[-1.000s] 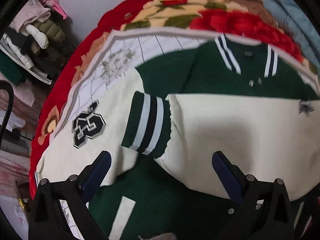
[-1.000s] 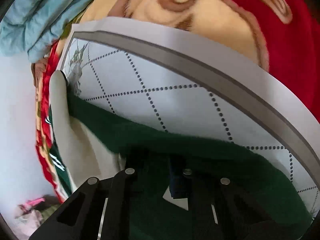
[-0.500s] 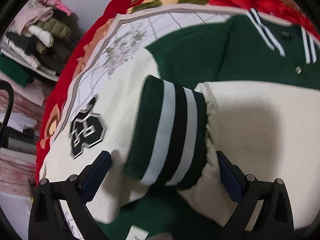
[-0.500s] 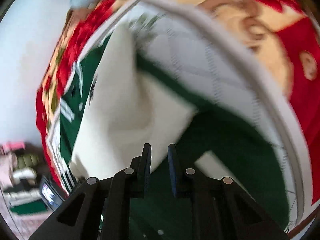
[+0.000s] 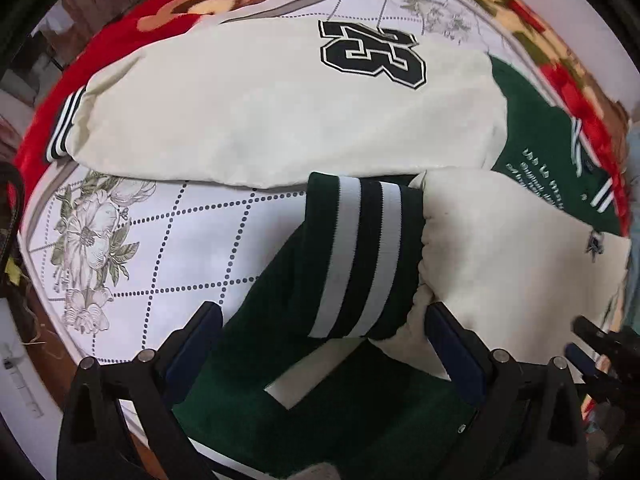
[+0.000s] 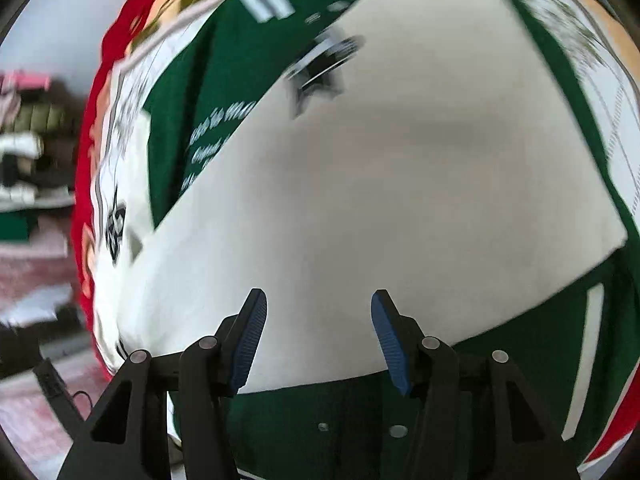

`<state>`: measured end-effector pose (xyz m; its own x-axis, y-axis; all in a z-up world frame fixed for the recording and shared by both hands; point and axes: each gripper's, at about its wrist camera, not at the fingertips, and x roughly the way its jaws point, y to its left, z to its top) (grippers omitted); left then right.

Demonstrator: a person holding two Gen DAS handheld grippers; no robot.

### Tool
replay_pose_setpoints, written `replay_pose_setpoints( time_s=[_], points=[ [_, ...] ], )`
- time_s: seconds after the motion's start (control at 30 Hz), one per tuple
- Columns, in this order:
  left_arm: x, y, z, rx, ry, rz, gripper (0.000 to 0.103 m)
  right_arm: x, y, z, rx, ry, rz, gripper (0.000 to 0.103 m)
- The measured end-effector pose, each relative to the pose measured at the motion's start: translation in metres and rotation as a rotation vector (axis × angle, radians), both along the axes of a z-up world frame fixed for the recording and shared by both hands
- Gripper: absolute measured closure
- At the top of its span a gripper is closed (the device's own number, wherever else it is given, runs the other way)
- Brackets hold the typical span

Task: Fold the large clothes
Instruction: 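Fold the held cream sleeve across the green jacket body with the right tool, then grasp the numbered-patch sleeve cuff with the left tool and lift it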

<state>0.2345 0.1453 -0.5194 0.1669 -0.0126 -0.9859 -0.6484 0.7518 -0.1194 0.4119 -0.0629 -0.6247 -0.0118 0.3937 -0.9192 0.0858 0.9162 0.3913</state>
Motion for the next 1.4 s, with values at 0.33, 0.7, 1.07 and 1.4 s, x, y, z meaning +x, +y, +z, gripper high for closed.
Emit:
replay_pose_setpoints(
  time_s=[0.33,0.7,1.07,1.4],
  points=[
    [-0.027,0.046,0.037,0.157,-0.053,0.079,0.0,0.02,0.011,-0.047,-0.21,0.04,0.08,0.05],
    [-0.049,0.118,-0.01,0.177,0.065,0.213,0.0,0.062,-0.102,-0.037,-0.338,0.026,-0.155,0.053],
    [-0.066,0.221,-0.056,-0.064,-0.037,0.672,0.001,-0.048,0.12,0.015,0.089,0.008,0.199,0.022],
    [-0.044,0.289,-0.038,0.105,-0.103,0.641,0.086,-0.066,0.209,-0.025,-0.21,-0.005,0.407,0.043]
  ],
)
